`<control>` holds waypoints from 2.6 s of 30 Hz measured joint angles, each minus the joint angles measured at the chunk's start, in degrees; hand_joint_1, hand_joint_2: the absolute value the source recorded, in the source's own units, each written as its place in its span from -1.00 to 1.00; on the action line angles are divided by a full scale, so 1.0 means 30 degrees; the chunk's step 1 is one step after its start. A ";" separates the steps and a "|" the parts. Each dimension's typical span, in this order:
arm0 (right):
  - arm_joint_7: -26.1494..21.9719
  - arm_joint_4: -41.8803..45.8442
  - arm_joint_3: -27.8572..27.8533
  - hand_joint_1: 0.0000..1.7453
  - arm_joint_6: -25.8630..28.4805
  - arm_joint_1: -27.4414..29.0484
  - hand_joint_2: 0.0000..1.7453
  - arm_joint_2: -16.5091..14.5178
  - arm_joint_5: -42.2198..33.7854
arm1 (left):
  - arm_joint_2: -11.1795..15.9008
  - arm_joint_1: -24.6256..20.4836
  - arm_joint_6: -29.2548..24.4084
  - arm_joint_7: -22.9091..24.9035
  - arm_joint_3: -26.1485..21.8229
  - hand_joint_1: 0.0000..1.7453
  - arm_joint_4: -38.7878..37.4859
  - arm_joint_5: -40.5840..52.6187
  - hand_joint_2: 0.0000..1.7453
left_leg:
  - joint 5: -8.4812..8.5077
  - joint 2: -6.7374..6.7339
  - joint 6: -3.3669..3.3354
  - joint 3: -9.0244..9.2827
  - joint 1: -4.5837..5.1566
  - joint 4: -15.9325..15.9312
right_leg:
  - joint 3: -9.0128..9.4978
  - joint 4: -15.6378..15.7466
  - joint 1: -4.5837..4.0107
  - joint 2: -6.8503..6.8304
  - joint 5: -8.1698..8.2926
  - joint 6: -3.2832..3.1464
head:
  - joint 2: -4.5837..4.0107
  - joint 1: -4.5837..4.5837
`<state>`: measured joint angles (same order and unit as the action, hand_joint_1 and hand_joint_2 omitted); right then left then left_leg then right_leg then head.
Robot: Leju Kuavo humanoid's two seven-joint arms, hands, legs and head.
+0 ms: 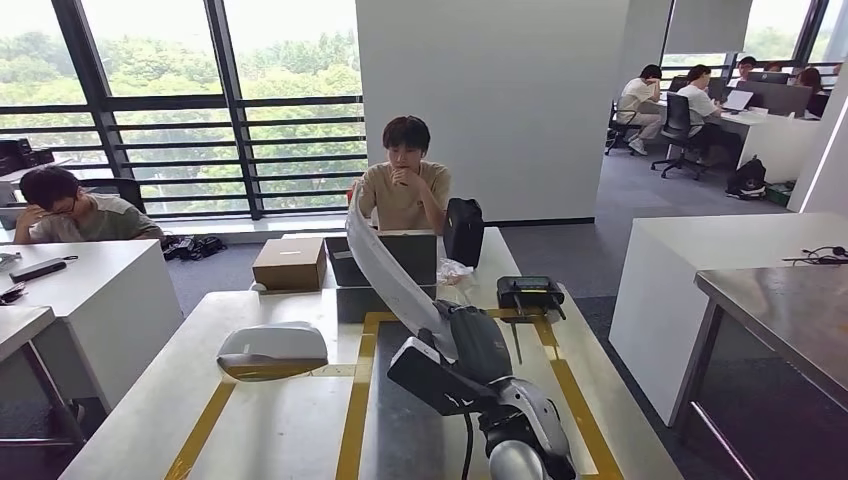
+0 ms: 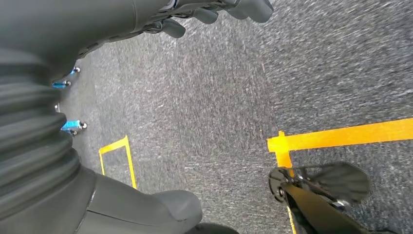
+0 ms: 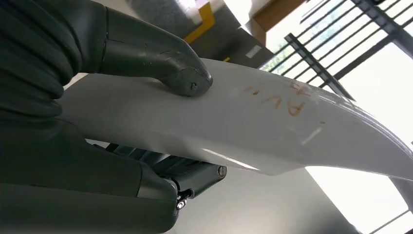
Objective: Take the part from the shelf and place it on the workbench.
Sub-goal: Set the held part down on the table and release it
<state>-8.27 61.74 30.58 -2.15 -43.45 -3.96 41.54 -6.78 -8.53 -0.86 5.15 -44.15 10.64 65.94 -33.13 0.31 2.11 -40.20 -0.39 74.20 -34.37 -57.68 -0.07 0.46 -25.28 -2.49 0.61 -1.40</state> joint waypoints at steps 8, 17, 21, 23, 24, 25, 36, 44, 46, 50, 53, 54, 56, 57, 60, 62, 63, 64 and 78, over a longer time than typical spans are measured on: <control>0.1185 -0.6960 0.0002 1.00 -0.0561 -0.3553 1.00 -0.0831 0.0938 | -0.0022 -0.0309 0.0306 0.0158 0.0105 -1.00 -0.0015 0.0497 1.00 | 0.3512 -0.0020 -0.0537 0.0786 0.0102 -0.5328 | 0.1383 -0.0124 -0.0112 0.0025 -0.1322 0.0494 | -0.0002 -0.0011; 0.2186 -1.1547 0.0109 1.00 -0.0524 -0.5136 1.00 -0.0856 0.1891 | -0.0142 -0.0767 0.0492 -0.0068 0.0485 -1.00 -0.0011 0.0925 1.00 | 0.2702 0.0104 -0.1168 0.1885 -0.0014 -0.5357 | -0.2313 -0.5078 -0.0003 -0.0056 -0.2774 0.1093 | 0.0000 0.0049; 0.2270 -1.2732 0.0158 1.00 -0.0572 -0.5142 1.00 -0.0607 0.2124 | -0.0277 -0.0840 0.0478 -0.0033 0.0726 -1.00 -0.0027 0.1213 1.00 | 0.2142 0.0177 -0.1023 0.2470 0.0060 -0.5291 | -0.1408 -0.0824 -0.0200 -0.0102 0.0376 0.0655 | 0.0000 0.0053; 0.2285 -1.3073 0.0235 1.00 -0.0601 -0.5077 1.00 -0.0555 0.2361 | -0.0319 -0.0921 0.0445 0.0027 0.0850 -1.00 -0.0040 0.1324 1.00 | 0.2020 0.0148 -0.0795 0.2568 0.0071 -0.5295 | -0.1126 0.0055 -0.0310 -0.0133 0.0748 0.0465 | 0.0000 0.0045; 0.2305 -1.3204 0.0273 1.00 -0.0614 -0.5009 1.00 -0.0543 0.2476 | -0.0319 -0.0946 0.0425 0.0071 0.0916 -1.00 -0.0040 0.1351 1.00 | 0.1952 0.0126 -0.0743 0.2625 0.0078 -0.5317 | -0.1039 0.0126 -0.0325 -0.0119 0.0756 0.0488 | 0.0000 0.0054; 0.2317 -1.3321 0.0306 1.00 -0.0619 -0.4942 1.00 -0.0537 0.2574 | -0.0322 -0.0956 0.0403 0.0113 0.0965 -1.00 -0.0044 0.1375 1.00 | 0.1890 0.0087 -0.0729 0.2697 0.0081 -0.5339 | -0.0944 0.0143 -0.0321 -0.0087 0.0879 0.0488 | 0.0000 0.0045; 0.2749 -1.4192 0.0719 -1.00 -0.0934 -0.4820 -1.00 -0.0357 0.2986 | -0.0280 -0.1018 -0.0074 0.0861 0.1137 -1.00 -0.0044 0.1337 0.50 | 0.1719 -0.0043 -0.0639 0.3034 0.0082 -0.5704 | -0.0839 0.0066 -0.0344 0.0035 0.0729 0.0307 | 0.0000 0.0067; 0.2627 -1.4294 0.0729 -1.00 -0.0829 -0.4821 -1.00 -0.0312 0.2977 | -0.0277 -0.1004 -0.0280 0.0894 0.1129 -1.00 -0.0051 0.0951 -1.00 | 0.1759 -0.0042 -0.0528 0.3040 0.0082 -0.5689 | -0.0806 0.0049 -0.0331 0.0028 0.0751 0.0288 | 0.0000 0.0067; 0.2494 -1.4294 0.0729 -1.00 -0.0716 -0.4821 -1.00 -0.0312 0.2946 | -0.0275 -0.0996 -0.0280 0.0923 0.1126 -1.00 -0.0051 0.0876 -1.00 | 0.1760 -0.0040 -0.0529 0.3045 0.0083 -0.5672 | -0.0786 0.0049 -0.0319 0.0022 0.0757 0.0293 | 0.0000 0.0067; 0.1797 -1.4265 0.0728 -1.00 -0.0221 -0.4837 -1.00 -0.0324 0.2682 | -0.0264 -0.0953 -0.0273 0.1084 0.1111 -1.00 -0.0051 0.0716 -1.00 | 0.1760 -0.0037 -0.0531 0.3050 0.0082 -0.5645 | -0.0757 0.0047 -0.0295 0.0011 0.0766 0.0306 | 0.0000 0.0067; 0.1323 -1.4141 0.0723 -1.00 0.0133 -0.4879 -1.00 -0.0348 0.2390 | -0.0259 -0.0891 -0.0273 0.1091 0.1102 -1.00 -0.0051 0.0608 -1.00 | 0.1759 -0.0033 -0.0534 0.3053 0.0087 -0.5638 | -0.0750 0.0048 -0.0270 0.0008 0.0771 0.0314 | 0.0000 0.0067; 0.1241 -1.4104 0.0721 -1.00 0.0195 -0.4901 -1.00 -0.0363 0.2323 | -0.0246 -0.0875 -0.0273 0.1096 0.1100 -1.00 -0.0051 0.0597 -1.00 | 0.1743 -0.0035 -0.0582 0.3007 0.0123 -0.5598 | -0.0735 0.0076 -0.0239 0.0003 0.0801 0.0363 | 0.0000 0.0069; 0.0889 -1.3986 0.0670 -1.00 0.0441 -0.4932 -1.00 -0.0405 0.1948 | -0.0215 -0.0853 -0.0277 0.1127 0.1095 -1.00 -0.0053 0.0557 -1.00 | 0.1856 -0.0026 -0.0779 0.3045 0.0173 -0.5664 | -0.0676 0.0197 -0.0203 -0.0002 0.0933 0.0506 | 0.0000 0.0069; 0.0519 -1.3830 0.0569 -1.00 0.0634 -0.4937 -1.00 -0.0430 0.1528 | -0.0211 -0.0845 -0.0278 0.1144 0.1087 -1.00 -0.0056 0.0526 -1.00 | 0.2010 -0.0054 -0.0882 0.3114 0.0140 -0.5826 | -0.0680 0.0234 -0.0189 -0.0008 0.0938 0.0602 | 0.0000 0.0069; -0.0719 -1.2771 -0.0198 -1.00 0.0221 -0.4934 -1.00 -0.0517 -0.0896 | -0.0233 -0.0807 -0.0315 0.1164 0.1000 -1.00 -0.0060 0.0454 -1.00 | 0.2451 -0.0172 -0.1021 0.3269 -0.0094 -0.6332 | -0.1394 -0.1375 -0.0116 -0.0023 -0.0206 0.0900 | 0.0000 0.0078; -0.1018 -1.1373 -0.0867 -1.00 -0.1051 -0.4552 -1.00 -0.0570 -0.3126 | -0.0228 -0.0717 -0.0408 0.1166 0.0887 -1.00 -0.0062 0.0337 -1.00 | 0.2481 -0.0211 -0.1016 0.3169 -0.0189 -0.6282 | -0.2459 -0.4057 0.0102 -0.0028 -0.1450 0.1173 | 0.0000 0.0082; -0.1060 -1.0389 -0.1137 -1.00 -0.1591 -0.4168 -1.00 -0.0567 -0.4180 | -0.0229 -0.0644 -0.0464 0.1156 0.0825 -1.00 -0.0064 0.0237 -1.00 | 0.2474 -0.0219 -0.0968 0.3110 -0.0263 -0.6209 | -0.2801 -0.4982 0.0238 -0.0033 -0.1744 0.1316 | 0.0000 0.0080; -0.1082 -0.9233 -0.1361 -1.00 -0.1958 -0.3729 -1.00 -0.0552 -0.5159 | -0.0229 -0.0555 -0.0528 0.1127 0.0747 -1.00 -0.0065 0.0129 -1.00 | 0.2451 -0.0217 -0.0883 0.3038 -0.0363 -0.6105 | -0.2816 -0.5215 0.0379 -0.0043 -0.1704 0.1467 | 0.0000 0.0082; -0.2171 0.5477 -0.2346 -1.00 0.0738 0.1130 -1.00 0.0760 -0.8711 | -0.0055 0.0364 -0.0849 0.0317 -0.0022 -1.00 -0.0107 -0.0382 -1.00 | -0.1145 -0.0117 0.0407 0.0601 -0.0551 -0.0161 | -0.1252 -0.0877 0.0536 -0.0018 0.0368 0.0470 | 0.0000 0.0038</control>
<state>-14.78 78.17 23.54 0.06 -40.06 -1.68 15.41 -6.94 -7.44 -3.41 6.10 -44.22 10.32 64.79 -36.56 -0.04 3.34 -38.40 -2.05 73.72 -38.12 -60.31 1.54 0.40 -24.17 -1.08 0.61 -1.29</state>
